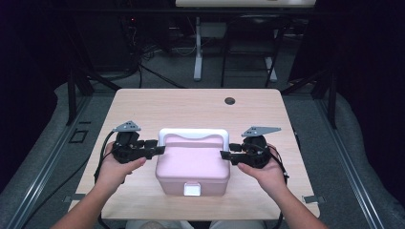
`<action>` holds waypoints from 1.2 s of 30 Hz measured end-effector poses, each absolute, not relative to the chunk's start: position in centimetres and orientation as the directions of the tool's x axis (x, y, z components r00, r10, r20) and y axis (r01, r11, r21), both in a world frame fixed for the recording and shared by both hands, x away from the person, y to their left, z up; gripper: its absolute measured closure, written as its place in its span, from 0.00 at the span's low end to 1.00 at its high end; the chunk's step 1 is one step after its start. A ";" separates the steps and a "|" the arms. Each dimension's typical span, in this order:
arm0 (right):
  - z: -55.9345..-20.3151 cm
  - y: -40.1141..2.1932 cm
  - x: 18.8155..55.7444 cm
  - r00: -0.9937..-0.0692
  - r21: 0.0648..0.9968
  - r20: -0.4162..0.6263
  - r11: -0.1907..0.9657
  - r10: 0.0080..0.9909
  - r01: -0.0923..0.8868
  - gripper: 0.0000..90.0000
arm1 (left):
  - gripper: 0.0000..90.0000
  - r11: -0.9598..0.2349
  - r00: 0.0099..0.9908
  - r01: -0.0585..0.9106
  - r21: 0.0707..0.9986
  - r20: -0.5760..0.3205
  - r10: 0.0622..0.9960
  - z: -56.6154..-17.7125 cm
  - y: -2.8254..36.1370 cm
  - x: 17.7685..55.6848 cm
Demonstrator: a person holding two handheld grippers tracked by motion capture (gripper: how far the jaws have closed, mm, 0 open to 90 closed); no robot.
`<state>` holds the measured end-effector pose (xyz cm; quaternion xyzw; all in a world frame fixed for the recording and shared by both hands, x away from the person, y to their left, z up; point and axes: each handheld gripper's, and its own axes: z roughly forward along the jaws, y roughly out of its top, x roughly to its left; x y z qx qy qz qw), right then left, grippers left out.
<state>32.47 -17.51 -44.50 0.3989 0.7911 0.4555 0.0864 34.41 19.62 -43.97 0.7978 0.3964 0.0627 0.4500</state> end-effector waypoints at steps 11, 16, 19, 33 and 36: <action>-44.6 -16.9 32.7 -0.668 0.791 0.225 0.268 0.709 0.551 0.61 | 0.64 -0.302 0.689 0.553 0.777 -0.222 0.689 -44.0 18.7 34.3; -44.3 -17.0 32.2 -0.678 0.807 0.224 0.257 0.700 0.532 0.64 | 0.66 -0.307 0.704 0.533 0.788 -0.212 0.678 -43.4 18.9 33.6; -44.2 -17.0 31.7 -0.686 0.817 0.209 0.261 0.697 0.515 0.65 | 0.67 -0.322 0.714 0.516 0.794 -0.192 0.673 -43.3 18.9 33.1; -45.0 -16.8 31.8 -0.695 0.828 0.198 0.262 0.691 0.496 0.71 | 0.75 -0.328 0.718 0.501 0.801 -0.173 0.674 -44.3 18.7 33.2; -45.1 -16.8 31.9 -0.694 0.830 0.200 0.257 0.691 0.495 0.72 | 0.77 -0.330 0.717 0.500 0.801 -0.168 0.676 -44.3 18.6 33.3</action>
